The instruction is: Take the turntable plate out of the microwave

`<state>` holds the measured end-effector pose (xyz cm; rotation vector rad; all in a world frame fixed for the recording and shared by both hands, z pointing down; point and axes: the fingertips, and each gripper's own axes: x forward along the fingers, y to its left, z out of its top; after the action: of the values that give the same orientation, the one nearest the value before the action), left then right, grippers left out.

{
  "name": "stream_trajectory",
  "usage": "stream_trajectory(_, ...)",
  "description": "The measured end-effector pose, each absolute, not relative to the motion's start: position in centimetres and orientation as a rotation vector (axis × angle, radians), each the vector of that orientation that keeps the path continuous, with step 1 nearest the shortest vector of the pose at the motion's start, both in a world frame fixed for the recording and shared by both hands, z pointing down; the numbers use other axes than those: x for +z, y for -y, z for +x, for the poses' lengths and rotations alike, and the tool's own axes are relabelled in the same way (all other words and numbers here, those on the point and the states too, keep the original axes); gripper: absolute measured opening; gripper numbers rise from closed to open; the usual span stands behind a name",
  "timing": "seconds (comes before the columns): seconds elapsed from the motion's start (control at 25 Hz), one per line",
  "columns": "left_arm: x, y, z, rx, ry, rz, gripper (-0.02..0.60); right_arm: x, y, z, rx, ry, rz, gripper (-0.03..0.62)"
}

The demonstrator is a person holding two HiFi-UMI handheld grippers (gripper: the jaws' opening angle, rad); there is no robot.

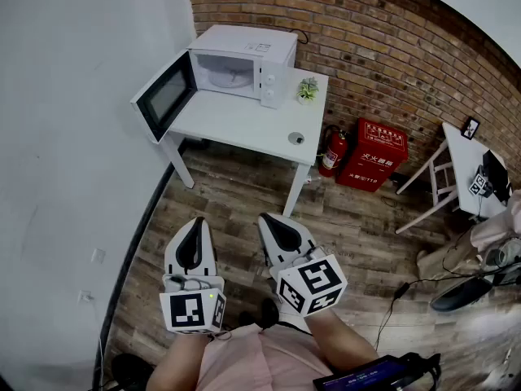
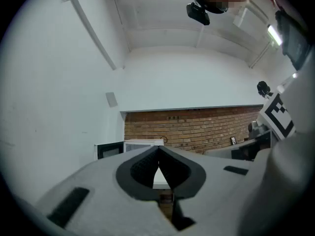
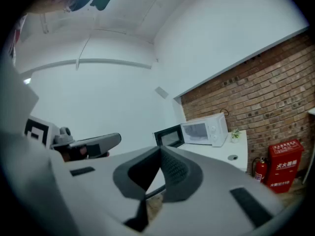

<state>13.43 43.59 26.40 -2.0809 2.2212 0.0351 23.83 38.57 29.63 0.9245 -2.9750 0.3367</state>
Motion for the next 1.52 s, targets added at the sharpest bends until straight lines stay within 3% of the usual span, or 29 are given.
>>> stream_trajectory(0.52,26.7,-43.2,14.0,0.026,-2.281,-2.031,0.008,29.7,-37.5,25.2,0.396,2.997,0.946,0.005)
stream_trajectory(0.56,26.8,-43.1,13.8,0.043,-2.297,-2.023,0.036,29.8,-37.1,25.3,0.409,2.997,0.951,0.008)
stream_trajectory(0.6,26.9,-43.0,13.7,0.065,-2.307,-2.023,0.117,30.0,-36.8,25.4,0.419,2.992,0.948,0.085)
stream_trajectory(0.68,26.9,-42.8,13.7,0.103,-2.314,-2.025,0.158,30.3,-36.3,25.5,0.421,2.977,0.942,0.172)
stream_trajectory(1.12,29.1,-41.1,14.0,0.062,-2.369,-1.992,0.163,32.2,-33.5,25.0,0.372,2.959,0.890,0.137)
stream_trajectory(1.52,32.1,-35.5,7.9,0.043,-2.447,-1.968,0.167,34.9,-26.8,19.9,0.399,2.920,0.880,0.133)
